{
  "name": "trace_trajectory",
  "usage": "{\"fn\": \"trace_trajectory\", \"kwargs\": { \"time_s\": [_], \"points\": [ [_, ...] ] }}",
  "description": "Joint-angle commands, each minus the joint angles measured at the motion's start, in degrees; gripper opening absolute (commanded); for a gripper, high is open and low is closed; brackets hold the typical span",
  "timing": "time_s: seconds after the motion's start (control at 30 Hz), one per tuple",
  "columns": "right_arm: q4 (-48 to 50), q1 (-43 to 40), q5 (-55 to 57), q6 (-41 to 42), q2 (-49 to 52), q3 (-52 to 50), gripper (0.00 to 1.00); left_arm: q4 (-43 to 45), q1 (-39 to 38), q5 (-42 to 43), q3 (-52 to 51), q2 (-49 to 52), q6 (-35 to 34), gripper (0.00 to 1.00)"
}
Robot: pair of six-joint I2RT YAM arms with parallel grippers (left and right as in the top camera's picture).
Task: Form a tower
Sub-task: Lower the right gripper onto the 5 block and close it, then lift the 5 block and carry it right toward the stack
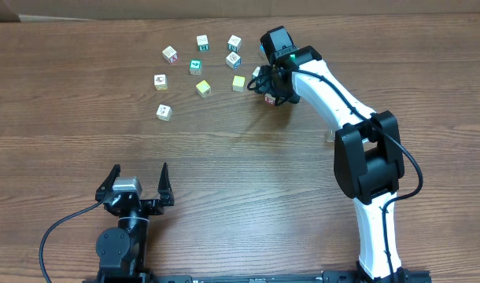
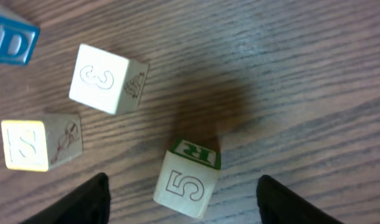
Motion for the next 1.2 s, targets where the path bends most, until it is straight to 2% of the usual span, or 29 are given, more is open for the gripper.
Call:
{"fn": "trace_trajectory", "kwargs": {
  "time_s": [0.0,0.2,0.53,0.63,0.77,0.9,1.17],
  "points": [
    [0.07,0.28,0.13,4.7,0.7,-0.09,0.67,0.13,-0.2,0.11,-0.24,-0.5,0.76,1.0],
    [0.96,0.26,0.79,8.41,0.7,-1.88,0.61,0.15,-0.2,0.11,-0.24,-0.5,0.76,1.0],
    [6.4,0.26,0.76,8.48,0.7,-6.8,0.57,0.13,-0.2,0.09,-0.24,-0.5,0.76,1.0],
    [7.08,0.26,0.79,8.26,0.7,-6.75,0.52,0.13,-0.2,0.09,-0.24,-0.5,0.76,1.0],
    [7.04,0.26,2.89,4.7,0.7,-6.75,0.47,0.15,-0.2,0.11,-0.24,-0.5,0.76,1.0],
    [6.99,0.24,6.03,-1.44,0.7,-6.75,0.47,0.15,-0.2,0.09,-0.24,-0.5,0.76,1.0],
    [9.62,0.17,6.38,-2.62,0.7,-6.75,0.48,0.13,-0.2,0.11,-0.24,-0.5,0.76,1.0]
  ]
}}
